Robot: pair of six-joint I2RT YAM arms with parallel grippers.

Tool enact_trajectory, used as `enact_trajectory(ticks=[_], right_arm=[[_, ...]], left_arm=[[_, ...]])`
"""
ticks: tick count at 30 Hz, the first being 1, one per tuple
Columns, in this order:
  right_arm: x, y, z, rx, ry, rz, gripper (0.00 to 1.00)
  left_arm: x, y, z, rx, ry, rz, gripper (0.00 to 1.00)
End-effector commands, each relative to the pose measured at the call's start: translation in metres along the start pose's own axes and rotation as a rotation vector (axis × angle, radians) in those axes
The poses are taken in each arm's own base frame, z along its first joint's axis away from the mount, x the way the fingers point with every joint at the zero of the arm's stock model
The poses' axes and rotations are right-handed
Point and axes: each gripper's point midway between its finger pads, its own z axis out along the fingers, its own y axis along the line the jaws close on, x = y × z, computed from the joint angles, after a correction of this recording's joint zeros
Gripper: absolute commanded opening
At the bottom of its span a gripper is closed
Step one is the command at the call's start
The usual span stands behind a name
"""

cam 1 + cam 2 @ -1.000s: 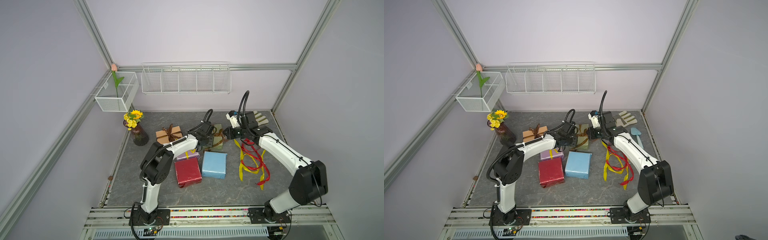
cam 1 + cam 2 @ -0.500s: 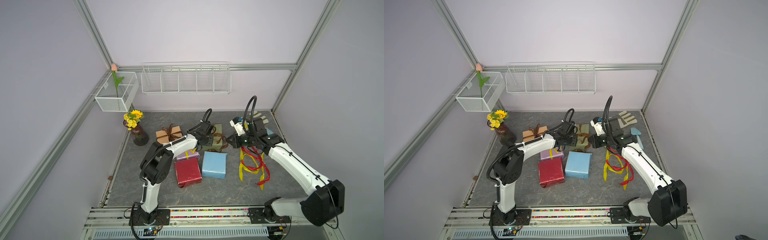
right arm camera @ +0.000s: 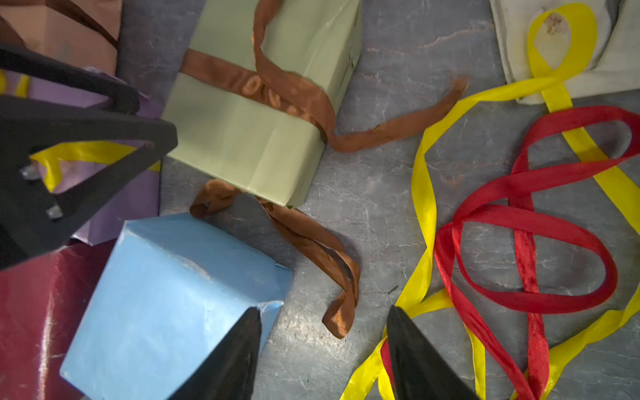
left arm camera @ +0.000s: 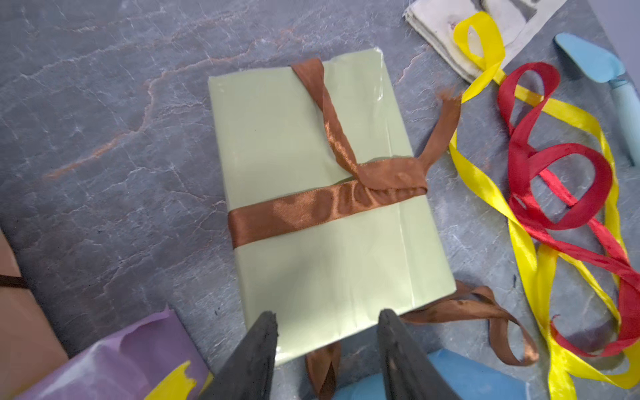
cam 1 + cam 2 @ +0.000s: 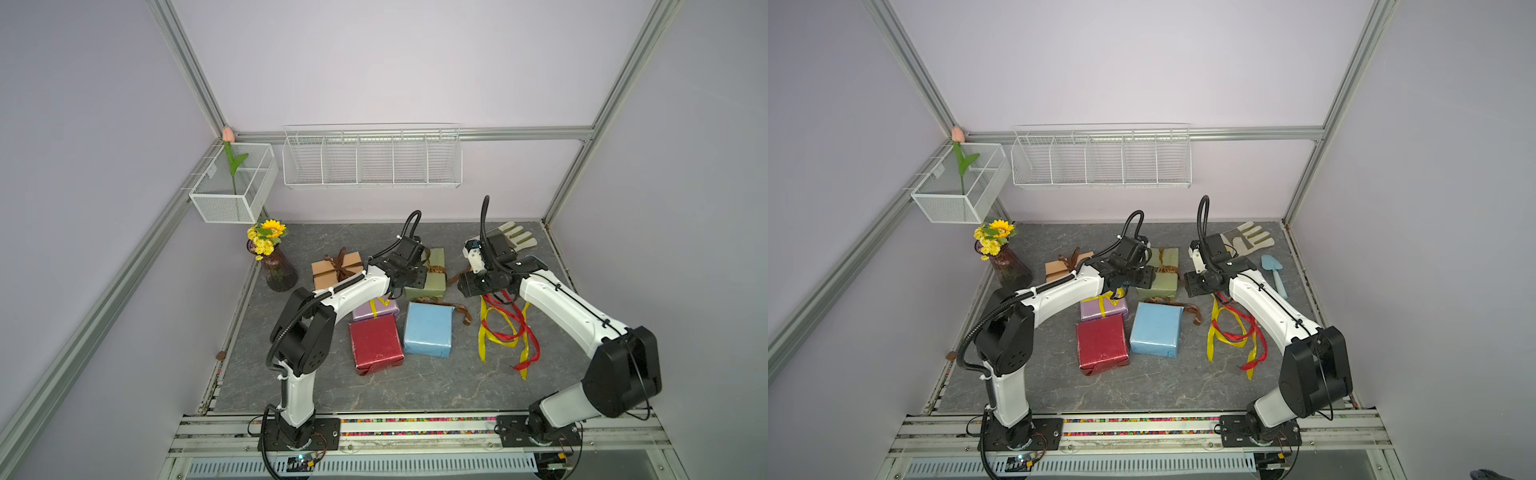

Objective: Untie the ribbon bows on the gift boxes
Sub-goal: Untie the ribbon from the gift box.

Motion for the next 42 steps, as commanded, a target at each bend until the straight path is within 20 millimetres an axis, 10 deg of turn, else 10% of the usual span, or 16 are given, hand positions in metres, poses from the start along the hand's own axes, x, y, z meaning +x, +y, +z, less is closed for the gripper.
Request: enact_trajectory(ticks=[1, 19, 26, 33, 42], right_arm=[[-0.028, 0.022, 0.013, -0.110, -0.069, -0.074, 0.61], [-0.088, 0.059, 0.122, -0.218, -0.130, -0.128, 0.52], [-0.092, 0.054, 0.137, -0.111, -0.151, -0.172, 0.47], [-0.094, 0.045, 0.147, -0.054, -0.152, -0.150, 0.19], [-0.117, 0.026, 0.124, 0.010, -0.222, -0.138, 0.07]], left_arm=[[-0.015, 0.001, -0.024, -0.008, -0.050, -0.007, 0.50], [0.020, 0.041, -0.068, -0.156, -0.035, 0.013, 0.56], [0.029, 0.046, -0.072, -0.167, -0.033, 0.022, 0.56], [0.033, 0.046, -0.065, -0.163, -0.033, 0.009, 0.56], [0.032, 0.041, -0.059, -0.141, -0.020, 0.040, 0.56]])
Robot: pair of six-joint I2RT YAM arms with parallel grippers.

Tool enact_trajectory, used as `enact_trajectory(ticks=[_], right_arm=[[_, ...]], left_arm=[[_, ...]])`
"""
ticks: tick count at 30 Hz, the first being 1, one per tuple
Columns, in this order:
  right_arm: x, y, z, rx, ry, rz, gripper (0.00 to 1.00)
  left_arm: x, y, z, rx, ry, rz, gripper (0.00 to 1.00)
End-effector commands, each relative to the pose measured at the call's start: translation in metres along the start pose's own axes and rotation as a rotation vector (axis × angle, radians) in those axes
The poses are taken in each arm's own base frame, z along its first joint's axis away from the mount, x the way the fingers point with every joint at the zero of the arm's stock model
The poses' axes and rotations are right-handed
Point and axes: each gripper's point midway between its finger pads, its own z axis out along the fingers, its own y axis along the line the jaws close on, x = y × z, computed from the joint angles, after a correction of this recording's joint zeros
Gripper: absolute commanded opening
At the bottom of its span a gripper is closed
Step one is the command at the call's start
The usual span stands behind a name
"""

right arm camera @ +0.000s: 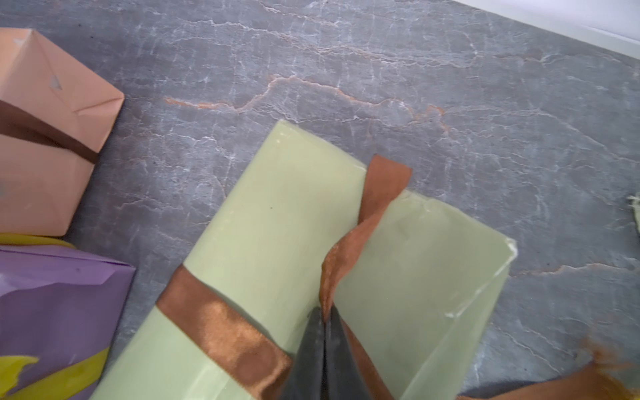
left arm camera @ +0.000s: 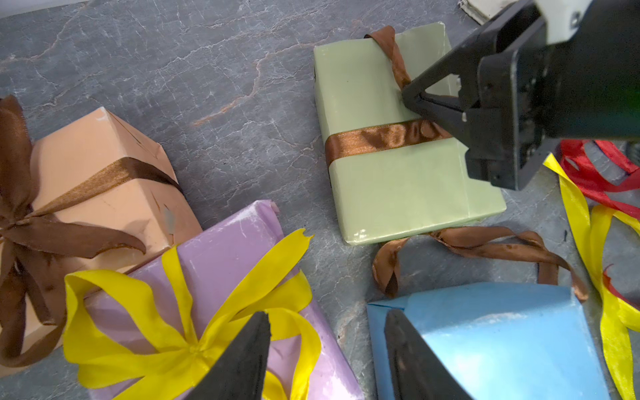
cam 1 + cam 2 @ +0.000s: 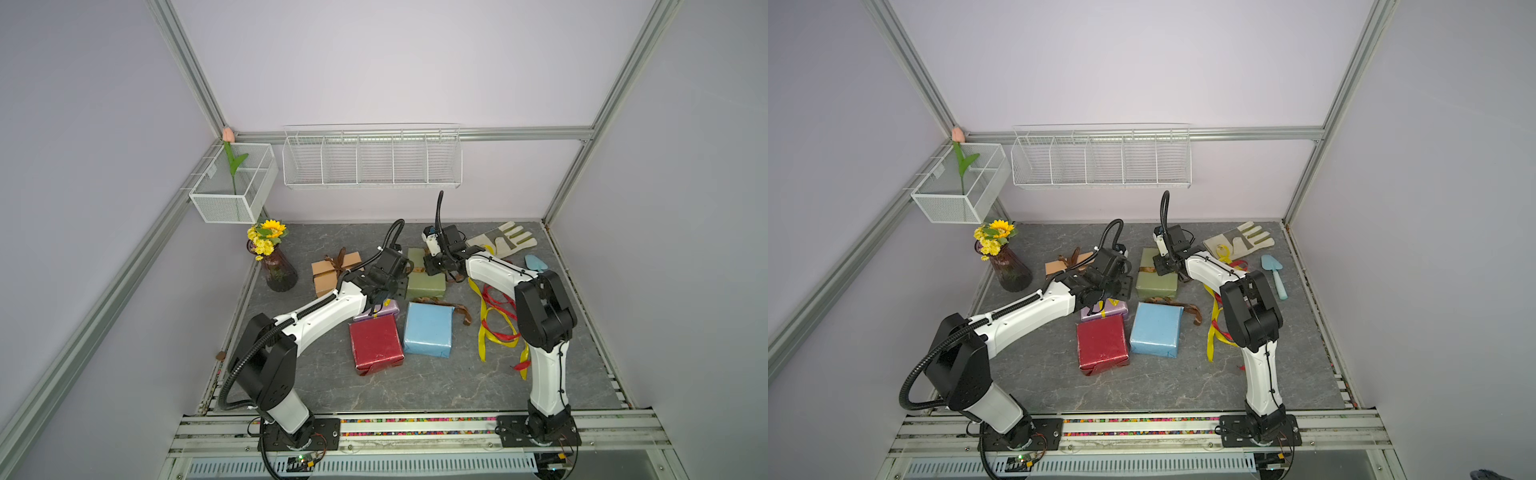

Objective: Untie the ribbon bows on the gift boxes
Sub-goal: Untie the ribbon from the gift box, then pull the ribbon from the gift box.

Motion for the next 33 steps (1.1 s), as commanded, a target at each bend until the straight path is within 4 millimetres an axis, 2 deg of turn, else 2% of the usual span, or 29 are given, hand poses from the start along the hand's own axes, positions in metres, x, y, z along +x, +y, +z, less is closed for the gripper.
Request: enact_trajectory(ticks=[1, 7, 10, 13, 14, 16, 18, 22, 25, 29, 33], right_arm=[[-0.030, -0.021, -0.022, 0.053, -0.079, 0.005, 0.07], [-0.041, -0.063, -0.032, 0.100, -0.086, 0.065, 0.08], [-0.038, -0.087, -0.031, 0.114, -0.060, 0.121, 0.12], [-0.030, -0.101, -0.032, 0.141, 0.004, 0.137, 0.42], [-0.027, -0.100, -0.033, 0.142, 0.015, 0.119, 0.48], [-0.022, -0.091, -0.037, 0.120, 0.019, 0.056, 0.57], [-0.020, -0.080, -0.044, 0.102, 0.001, -0.007, 0.62], [-0.013, -0.037, -0.057, -0.109, -0.037, -0.095, 0.61], [-0.007, -0.015, -0.059, -0.178, -0.046, -0.149, 0.60], [0.001, 0.006, -0.051, -0.208, -0.028, -0.231, 0.59], [0.006, 0.018, -0.041, -0.219, -0.005, -0.285, 0.59]], left_arm=[[-0.003, -0.006, 0.004, 0.026, 0.000, 0.028, 0.56], [-0.013, -0.019, 0.012, 0.077, -0.008, 0.089, 0.57], [-0.019, -0.023, 0.018, 0.078, -0.009, 0.108, 0.57], [-0.022, -0.026, 0.027, 0.077, 0.001, 0.116, 0.57], [-0.022, -0.026, 0.030, 0.073, 0.008, 0.118, 0.57], [-0.023, -0.025, 0.036, 0.055, 0.026, 0.113, 0.57], [-0.020, -0.025, 0.041, 0.047, 0.041, 0.111, 0.57], [-0.021, -0.025, 0.046, 0.049, 0.041, 0.094, 0.57], [-0.022, -0.016, 0.050, 0.024, 0.052, 0.028, 0.57], [-0.015, -0.017, 0.052, 0.060, 0.057, -0.020, 0.57], [-0.006, -0.020, 0.057, 0.082, 0.070, -0.033, 0.57]])
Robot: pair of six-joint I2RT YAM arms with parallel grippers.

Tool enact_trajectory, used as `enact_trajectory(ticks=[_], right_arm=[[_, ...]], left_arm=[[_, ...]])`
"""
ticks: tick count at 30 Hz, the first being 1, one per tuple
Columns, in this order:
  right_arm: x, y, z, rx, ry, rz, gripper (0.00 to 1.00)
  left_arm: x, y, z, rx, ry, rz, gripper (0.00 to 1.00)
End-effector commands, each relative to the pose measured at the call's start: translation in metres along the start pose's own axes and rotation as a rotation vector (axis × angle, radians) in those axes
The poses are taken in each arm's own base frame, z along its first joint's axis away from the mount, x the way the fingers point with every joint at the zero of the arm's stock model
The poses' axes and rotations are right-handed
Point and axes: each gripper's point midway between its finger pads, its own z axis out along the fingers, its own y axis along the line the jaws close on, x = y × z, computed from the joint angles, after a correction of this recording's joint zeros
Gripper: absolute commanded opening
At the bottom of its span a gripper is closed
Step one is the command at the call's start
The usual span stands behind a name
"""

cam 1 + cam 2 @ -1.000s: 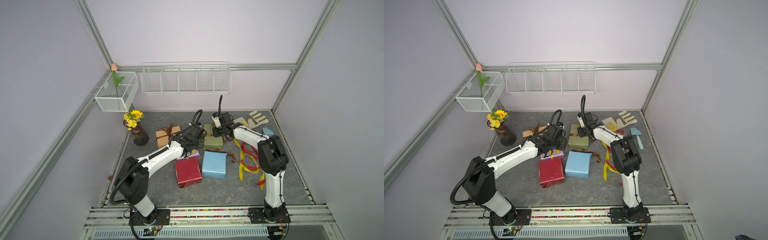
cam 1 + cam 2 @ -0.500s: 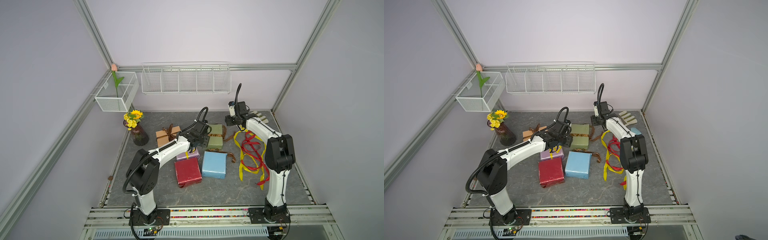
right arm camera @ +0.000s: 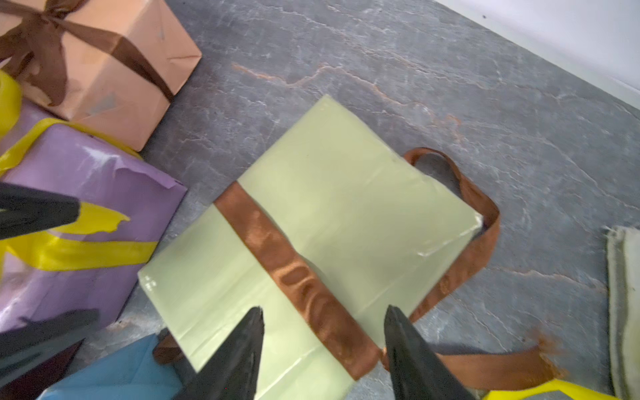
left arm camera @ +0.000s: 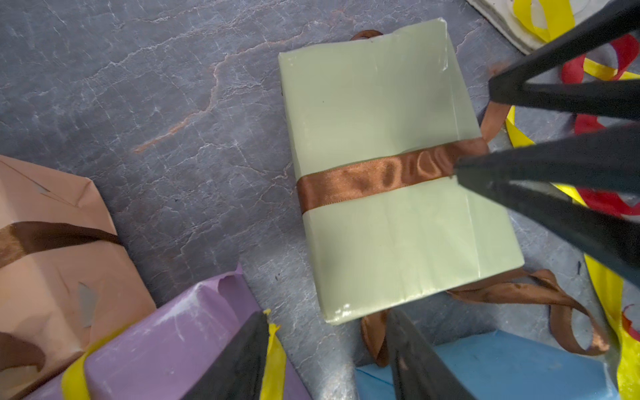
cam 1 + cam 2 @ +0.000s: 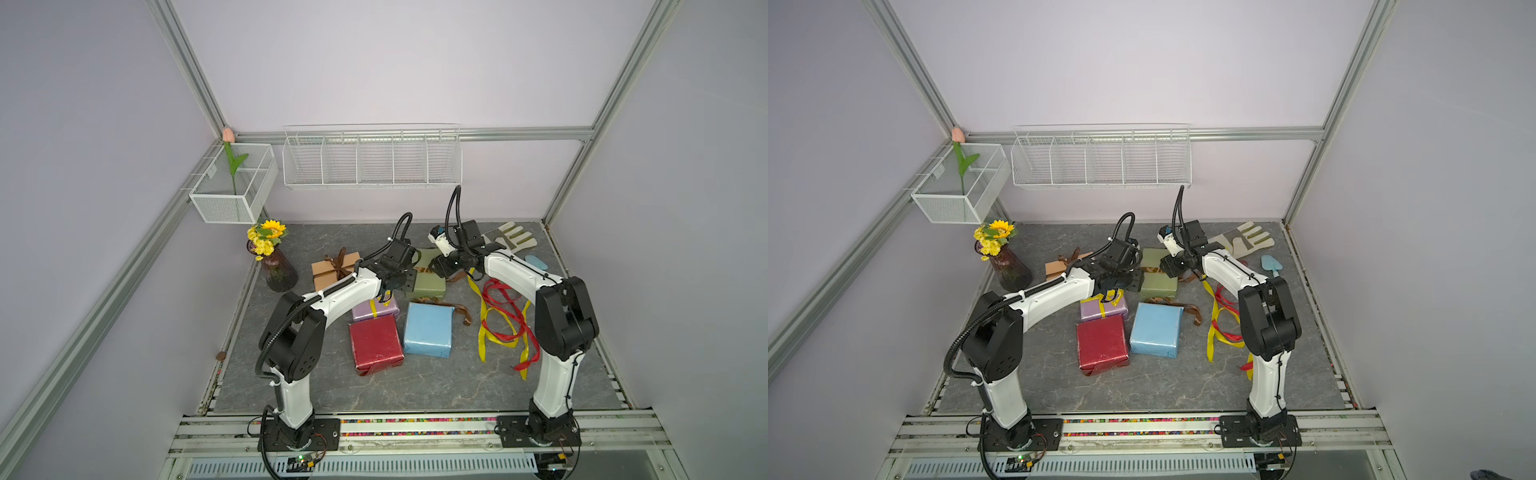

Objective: Untie the ribbon bows on the gift boxes
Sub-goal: Pull the ribbon from the gift box.

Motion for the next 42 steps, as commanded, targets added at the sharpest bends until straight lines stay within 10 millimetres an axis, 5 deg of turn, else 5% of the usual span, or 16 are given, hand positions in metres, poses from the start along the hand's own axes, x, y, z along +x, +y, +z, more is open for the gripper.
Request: enact_trajectory(ticks=[1, 16, 42], right_arm=[[-0.004, 0.013, 0.008, -0.029, -0.005, -0.096, 0.59], [0.010, 0.011, 0.033, 0.023, 0.047, -0.164, 0.51], [0.041, -0.005, 0.042, -0.002, 0.148, -0.006, 0.27]], left_arm=[[0.010, -0.004, 0.005, 0.027, 0.016, -0.036, 0.57], [0.018, -0.009, 0.022, 0.052, 0.025, -0.074, 0.56], [0.018, -0.013, 0.035, -0.011, 0.022, -0.059, 0.55]])
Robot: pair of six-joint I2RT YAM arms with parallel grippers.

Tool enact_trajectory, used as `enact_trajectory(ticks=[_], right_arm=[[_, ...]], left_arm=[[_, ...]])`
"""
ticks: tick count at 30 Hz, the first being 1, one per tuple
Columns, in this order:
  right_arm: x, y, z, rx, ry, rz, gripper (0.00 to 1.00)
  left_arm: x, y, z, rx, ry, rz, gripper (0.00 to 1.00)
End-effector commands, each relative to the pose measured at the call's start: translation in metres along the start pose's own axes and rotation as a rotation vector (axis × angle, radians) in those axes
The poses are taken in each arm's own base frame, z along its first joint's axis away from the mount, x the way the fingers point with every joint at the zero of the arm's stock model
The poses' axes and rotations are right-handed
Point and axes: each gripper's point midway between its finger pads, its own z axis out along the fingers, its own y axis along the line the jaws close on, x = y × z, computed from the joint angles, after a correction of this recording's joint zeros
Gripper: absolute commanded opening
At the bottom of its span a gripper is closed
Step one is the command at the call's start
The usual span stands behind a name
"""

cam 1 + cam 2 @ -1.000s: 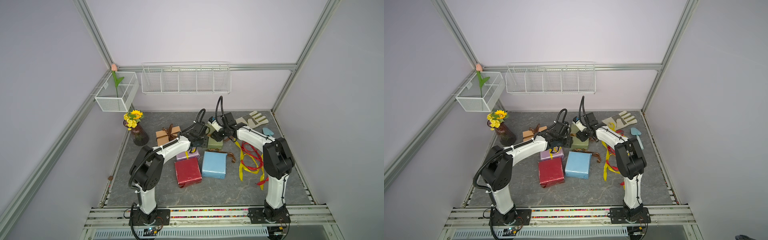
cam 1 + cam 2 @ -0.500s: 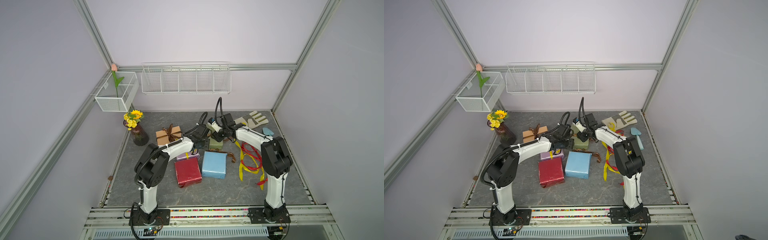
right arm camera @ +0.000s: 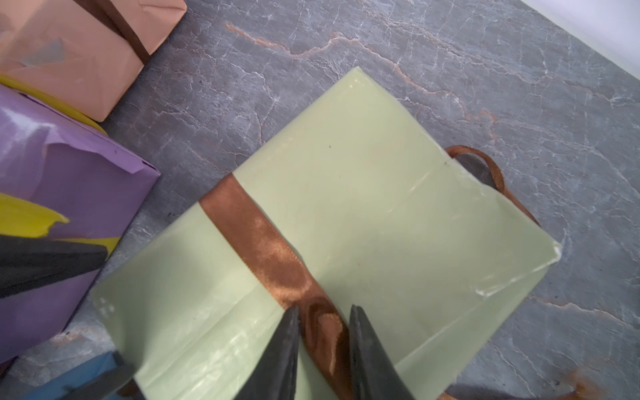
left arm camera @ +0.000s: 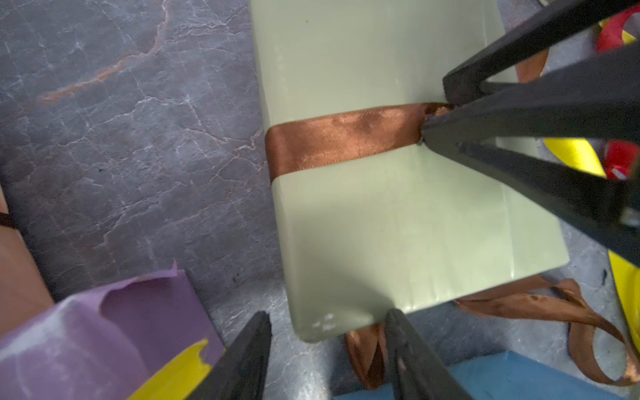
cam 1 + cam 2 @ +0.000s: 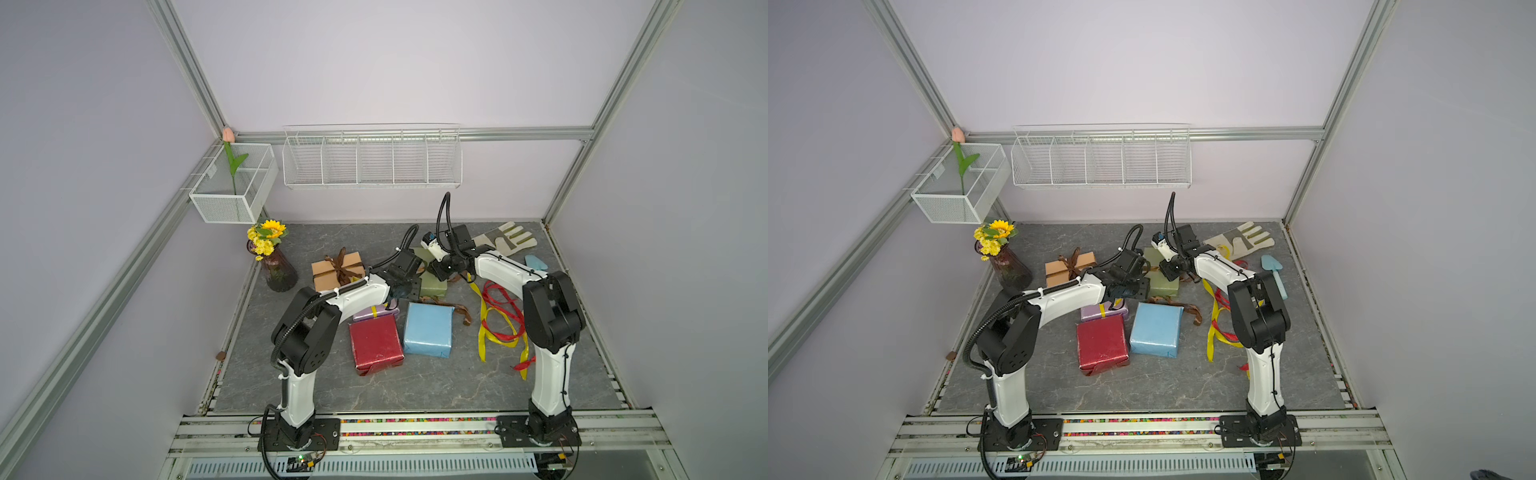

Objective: Untie the ribbon bows on the gift boxes
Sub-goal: Pull the ribbon from the gift box.

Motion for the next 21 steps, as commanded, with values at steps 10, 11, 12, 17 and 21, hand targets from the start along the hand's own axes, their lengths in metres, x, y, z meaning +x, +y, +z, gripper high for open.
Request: enact_trajectory(ticks=[10, 11, 12, 17, 21], right_arm=[[0.029, 0.009, 0.012, -0.070, 0.105, 0.065, 0.14], [0.028, 0.010, 0.011, -0.077, 0.103, 0.069, 0.13], [0.026, 0.012, 0.009, -0.087, 0.096, 0.072, 0.12], [0.011, 0.019, -0.005, -0.163, 0.034, 0.128, 0.08], [-0.008, 0.025, -0.021, -0.257, -0.041, 0.196, 0.07]], left_arm=[[-0.014, 0.000, -0.008, -0.017, -0.037, -0.006, 0.55], [-0.015, 0.000, -0.010, -0.015, -0.041, -0.005, 0.55], [-0.017, -0.001, -0.012, -0.013, -0.046, -0.006, 0.55], [-0.025, -0.003, -0.020, -0.005, -0.070, -0.005, 0.55], [-0.026, -0.003, -0.021, -0.001, -0.076, -0.004, 0.55]])
